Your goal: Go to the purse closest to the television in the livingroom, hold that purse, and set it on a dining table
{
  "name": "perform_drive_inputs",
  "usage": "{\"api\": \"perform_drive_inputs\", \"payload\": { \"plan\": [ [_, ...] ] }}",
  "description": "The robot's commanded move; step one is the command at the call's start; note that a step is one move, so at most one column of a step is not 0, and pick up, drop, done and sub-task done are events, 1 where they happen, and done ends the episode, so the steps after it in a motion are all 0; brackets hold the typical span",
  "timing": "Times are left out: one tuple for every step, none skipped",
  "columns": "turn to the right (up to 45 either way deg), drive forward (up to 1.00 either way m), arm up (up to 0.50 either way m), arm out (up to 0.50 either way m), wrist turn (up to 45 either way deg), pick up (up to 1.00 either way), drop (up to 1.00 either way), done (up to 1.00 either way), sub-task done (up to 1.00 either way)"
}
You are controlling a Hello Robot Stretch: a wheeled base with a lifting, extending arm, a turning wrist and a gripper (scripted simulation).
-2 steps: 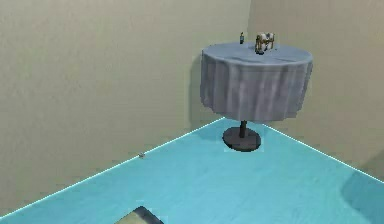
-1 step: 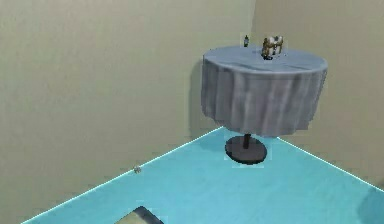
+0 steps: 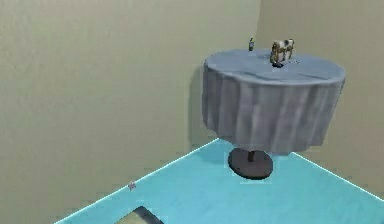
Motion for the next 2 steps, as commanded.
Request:
{"api": "perform_drive_inputs", "payload": {
  "plan": [
    [24.0,0.0,0.0,0.0,0.0,0.0,0.0,0.0,0.0],
    [0.0,0.7,0.0,0.0,0.0,0.0,0.0,0.0,0.0]
  ]
}}
